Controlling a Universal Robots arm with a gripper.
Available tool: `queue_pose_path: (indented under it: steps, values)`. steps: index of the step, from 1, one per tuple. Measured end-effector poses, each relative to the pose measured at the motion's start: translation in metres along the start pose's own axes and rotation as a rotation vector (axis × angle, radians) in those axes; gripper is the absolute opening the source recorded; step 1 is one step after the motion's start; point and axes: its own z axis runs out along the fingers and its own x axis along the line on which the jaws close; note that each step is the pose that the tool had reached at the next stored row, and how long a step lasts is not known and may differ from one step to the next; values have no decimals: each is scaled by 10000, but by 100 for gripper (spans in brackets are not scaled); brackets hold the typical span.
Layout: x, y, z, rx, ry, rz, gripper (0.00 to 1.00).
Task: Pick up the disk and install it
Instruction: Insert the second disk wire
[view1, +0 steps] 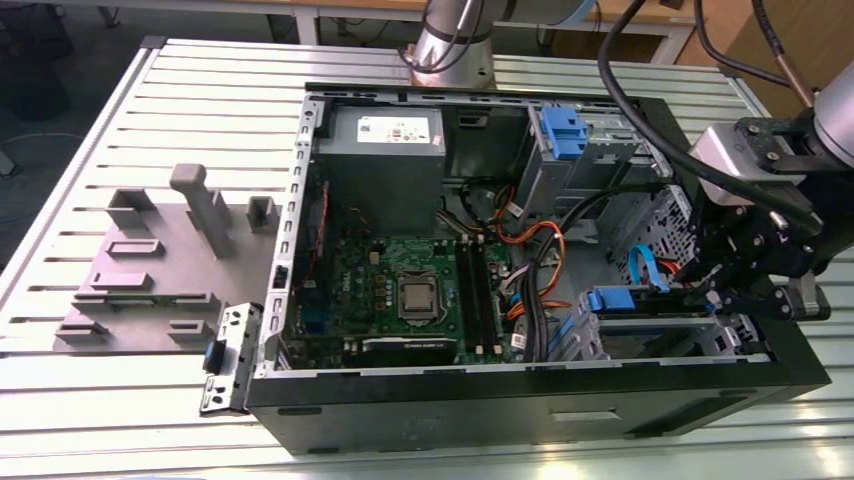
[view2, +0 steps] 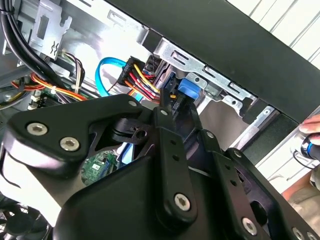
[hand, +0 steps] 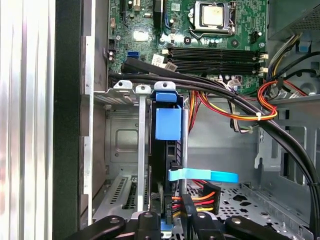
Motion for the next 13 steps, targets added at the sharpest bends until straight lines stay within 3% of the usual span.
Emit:
queue_pose_path:
  steps: [5, 9, 13]
  values:
    - [0, 0, 1, 0, -2, 0, 30]
    - [0, 0, 1, 0, -1, 0, 16]
    - [0, 0, 1, 0, -2, -1, 16]
